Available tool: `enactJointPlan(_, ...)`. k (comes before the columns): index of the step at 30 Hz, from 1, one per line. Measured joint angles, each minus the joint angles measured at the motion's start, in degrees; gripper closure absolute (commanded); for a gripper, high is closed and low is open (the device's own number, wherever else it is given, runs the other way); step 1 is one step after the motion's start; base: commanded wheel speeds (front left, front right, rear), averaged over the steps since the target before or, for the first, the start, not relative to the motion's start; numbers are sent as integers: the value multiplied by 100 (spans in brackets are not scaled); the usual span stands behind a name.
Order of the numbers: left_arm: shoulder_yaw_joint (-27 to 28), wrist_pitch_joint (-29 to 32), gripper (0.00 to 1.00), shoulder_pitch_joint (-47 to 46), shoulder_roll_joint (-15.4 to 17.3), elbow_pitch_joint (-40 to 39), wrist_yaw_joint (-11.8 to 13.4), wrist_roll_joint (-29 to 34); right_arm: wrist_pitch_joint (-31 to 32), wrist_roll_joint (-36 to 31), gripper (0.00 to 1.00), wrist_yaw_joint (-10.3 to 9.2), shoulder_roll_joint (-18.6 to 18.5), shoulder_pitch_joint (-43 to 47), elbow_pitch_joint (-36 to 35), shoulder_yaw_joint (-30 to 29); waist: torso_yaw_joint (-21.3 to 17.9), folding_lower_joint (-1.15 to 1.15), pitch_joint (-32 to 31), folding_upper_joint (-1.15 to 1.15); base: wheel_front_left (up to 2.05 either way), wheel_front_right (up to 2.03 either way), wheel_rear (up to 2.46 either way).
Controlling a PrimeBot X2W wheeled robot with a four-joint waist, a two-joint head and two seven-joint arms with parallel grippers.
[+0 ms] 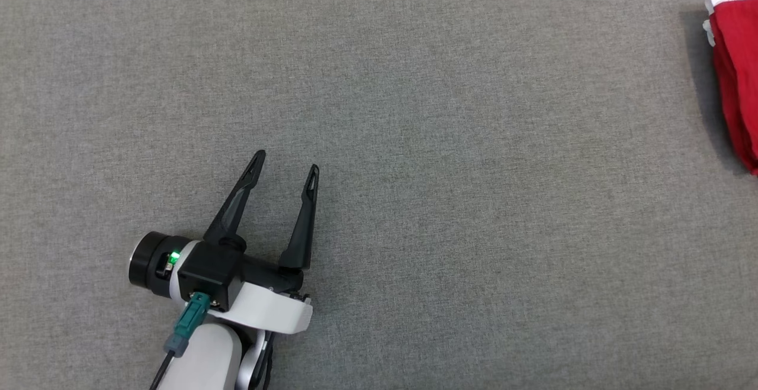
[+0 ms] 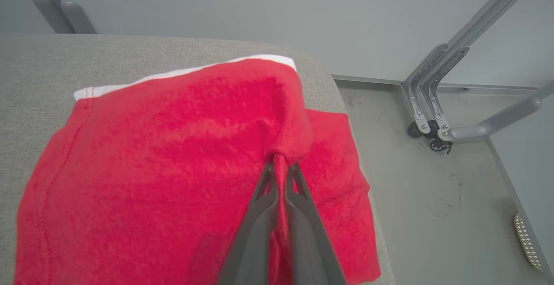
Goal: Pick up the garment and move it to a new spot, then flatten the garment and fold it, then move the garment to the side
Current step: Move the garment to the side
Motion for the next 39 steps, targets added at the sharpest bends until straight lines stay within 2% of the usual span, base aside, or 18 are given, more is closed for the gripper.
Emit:
enactJointPlan(9,44,0,0,-68,0,-3,-67,103,-238,-188,100,1,-12,-88,464,-71,-18,0,81,0,0,0,0)
enactJointPlan(10,43,0,0,-68,0,-3,-71,104,-296,-249,74,1,-5,-112,552,-79,-22,0,85,0,0,0,0)
enactJointPlan(11,41,0,0,-69,0,0,-78,107,-365,-327,9,1,7,-141,665,-89,-24,0,88,0,0,0,0)
enactJointPlan(12,37,0,0,-71,0,2,-88,110,-485,-426,0,0,37,-188,772,-104,-23,0,90,0,0,0,0)
enactJointPlan(16,10,0,0,-82,0,25,-94,110,-918,-984,0,0,216,-363,1159,-102,-17,0,63,0,0,0,0)
enactJointPlan(22,-13,0,0,-68,1,86,-75,68,-1685,-1791,0,0,779,-593,1513,-125,-18,0,-134,0,0,0,0)
enactJointPlan(26,-60,0,0,-3,1,134,5,-114,-1889,-2127,0,0,1518,-514,1350,-207,-25,0,-374,0,0,0,0)
enactJointPlan(30,-53,0,0,139,1,192,176,-454,-1913,-2476,0,0,2280,-31,704,-633,-28,0,-690,0,0,0,0)
enactJointPlan(35,-21,0,0,347,-1,270,402,-808,-1915,-3201,0,0,3340,1163,-154,-1324,11,0,-1154,0,0,0,0)
enactJointPlan(39,64,-1,0,653,1,281,586,-959,-1915,-3716,0,1,4113,2110,-627,-1651,76,0,-1591,0,0,0,0)
